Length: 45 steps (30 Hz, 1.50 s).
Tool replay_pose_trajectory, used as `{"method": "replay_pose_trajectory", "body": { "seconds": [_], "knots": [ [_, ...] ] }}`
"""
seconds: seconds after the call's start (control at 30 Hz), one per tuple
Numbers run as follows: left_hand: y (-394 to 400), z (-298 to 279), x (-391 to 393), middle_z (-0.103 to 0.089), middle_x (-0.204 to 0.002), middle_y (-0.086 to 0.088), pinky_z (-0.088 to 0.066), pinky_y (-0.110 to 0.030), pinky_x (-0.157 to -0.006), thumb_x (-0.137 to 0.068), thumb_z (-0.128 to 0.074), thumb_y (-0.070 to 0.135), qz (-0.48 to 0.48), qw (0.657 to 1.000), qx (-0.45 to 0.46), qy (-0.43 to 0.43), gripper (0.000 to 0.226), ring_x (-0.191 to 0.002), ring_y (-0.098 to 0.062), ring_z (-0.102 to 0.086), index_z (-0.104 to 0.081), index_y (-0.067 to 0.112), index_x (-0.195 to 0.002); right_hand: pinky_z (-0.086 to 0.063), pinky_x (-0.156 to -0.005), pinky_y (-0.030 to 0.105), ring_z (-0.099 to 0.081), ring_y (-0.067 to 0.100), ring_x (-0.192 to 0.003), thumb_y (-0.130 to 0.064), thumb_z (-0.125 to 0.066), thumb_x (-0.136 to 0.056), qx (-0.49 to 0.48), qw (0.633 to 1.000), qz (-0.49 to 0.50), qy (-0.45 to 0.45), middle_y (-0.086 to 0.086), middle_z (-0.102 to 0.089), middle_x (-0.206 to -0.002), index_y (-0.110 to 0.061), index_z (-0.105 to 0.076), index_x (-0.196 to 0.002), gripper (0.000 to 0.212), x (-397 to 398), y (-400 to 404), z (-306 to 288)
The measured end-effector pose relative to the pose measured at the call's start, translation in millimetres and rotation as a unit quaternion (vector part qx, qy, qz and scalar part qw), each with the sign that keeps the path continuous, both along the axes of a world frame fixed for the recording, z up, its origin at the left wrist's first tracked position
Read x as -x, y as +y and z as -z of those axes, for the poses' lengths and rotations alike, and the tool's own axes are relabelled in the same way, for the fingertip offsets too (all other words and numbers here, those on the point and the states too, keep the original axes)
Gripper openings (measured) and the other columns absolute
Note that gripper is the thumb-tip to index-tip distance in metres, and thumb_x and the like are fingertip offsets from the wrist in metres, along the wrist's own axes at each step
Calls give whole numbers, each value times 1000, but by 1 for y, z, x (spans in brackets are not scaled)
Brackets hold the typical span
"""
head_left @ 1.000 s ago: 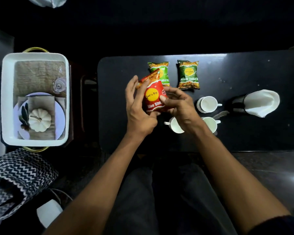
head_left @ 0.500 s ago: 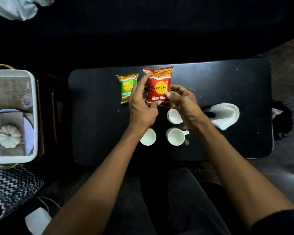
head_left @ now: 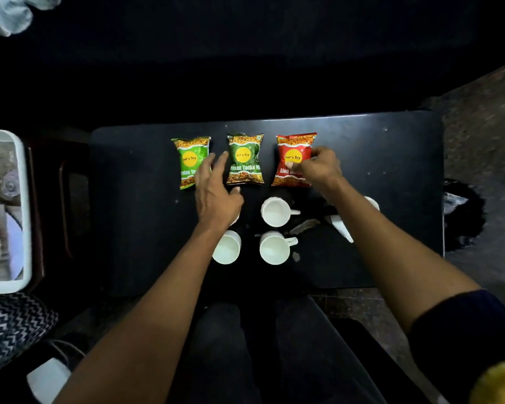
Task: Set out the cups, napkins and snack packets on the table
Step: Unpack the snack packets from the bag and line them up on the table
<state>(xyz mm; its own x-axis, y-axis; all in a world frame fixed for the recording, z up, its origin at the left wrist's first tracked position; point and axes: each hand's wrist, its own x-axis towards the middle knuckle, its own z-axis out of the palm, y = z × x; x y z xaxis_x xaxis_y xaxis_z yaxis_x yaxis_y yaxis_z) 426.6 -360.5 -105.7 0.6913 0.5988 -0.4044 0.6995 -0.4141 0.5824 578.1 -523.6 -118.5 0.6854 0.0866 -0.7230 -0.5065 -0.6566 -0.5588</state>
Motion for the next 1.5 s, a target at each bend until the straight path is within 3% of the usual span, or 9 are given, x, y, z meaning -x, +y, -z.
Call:
{"method": "replay_pose_trajectory", "body": {
  "seconds": [0.13, 0.33, 0.5, 0.77, 1.2, 1.33, 1.43, 1.5],
  "knots": [
    [22, 6, 9, -18, -167, 0, -29, -51, -120, -81, -72, 11, 2, 997, -46, 54, 81, -155, -26, -11, -39, 28, -153, -56, -91, 39, -66, 27, -110, -27, -85, -81, 36, 999, -19, 13, 10, -67, -124, -9, -59, -127, 56, 0, 5, 15],
    [48, 13, 15, -6, -169, -5, -25, -51, -122, -83, -72, 13, 7, 995, -15, 96, 86, -157, -28, -3, -30, 30, -157, -54, -96, 42, -63, 30, -119, -28, -81, -86, 80, 996, -47, -11, 12, -63, -133, -9, -52, -138, 62, -2, 7, 23],
    [58, 17, 14, -5, -169, -5, -22, -46, -125, -85, -70, 9, 5, 994, 23, 103, 84, -156, -28, -6, -33, 29, -157, -54, -92, 39, -63, 30, -118, -27, -79, -87, 105, 992, -55, -39, 12, -63, -132, -8, -52, -136, 59, -10, 5, 22],
    [60, 22, 14, -7, -168, -2, -30, -48, -122, -82, -71, 8, 12, 994, 34, 107, 81, -154, -29, -18, -39, 26, -154, -54, -100, 50, -62, 32, -120, -23, -77, -89, 107, 992, -36, -54, 14, -62, -133, -6, -51, -135, 55, -4, 7, 22],
    [62, 22, 14, -8, -167, -3, -33, -46, -120, -80, -71, 5, 9, 994, 49, 98, 82, -152, -29, -22, -41, 25, -153, -52, -99, 53, -60, 35, -118, -33, -72, -88, 141, 984, -67, -82, 14, -60, -130, -8, -49, -136, 58, -3, 3, 17],
    [64, 20, 16, -8, -167, -3, -33, -46, -121, -80, -71, 4, 14, 994, 42, 97, 80, -152, -29, -23, -43, 27, -152, -43, -107, 51, -52, 37, -126, -39, -68, -85, 192, 966, -102, -138, 17, -53, -135, -7, -43, -142, 70, 6, 6, 10],
    [66, 19, 19, -8, -167, -1, -32, -43, -121, -81, -71, 4, 13, 995, 44, 92, 79, -152, -28, -23, -44, 28, -151, -41, -102, 46, -49, 36, -122, -34, -67, -83, 244, 927, -156, -238, 17, -49, -131, -7, -44, -137, 64, 18, 14, 4],
    [67, 19, 20, -8, -167, -1, -32, -40, -120, -81, -71, 4, 13, 995, 45, 86, 78, -152, -27, -23, -45, 29, -150, -42, -99, 44, -50, 35, -119, -31, -66, -83, 224, 906, -208, -293, 17, -49, -131, -9, -46, -135, 59, 28, 23, 3]
  ]
}}
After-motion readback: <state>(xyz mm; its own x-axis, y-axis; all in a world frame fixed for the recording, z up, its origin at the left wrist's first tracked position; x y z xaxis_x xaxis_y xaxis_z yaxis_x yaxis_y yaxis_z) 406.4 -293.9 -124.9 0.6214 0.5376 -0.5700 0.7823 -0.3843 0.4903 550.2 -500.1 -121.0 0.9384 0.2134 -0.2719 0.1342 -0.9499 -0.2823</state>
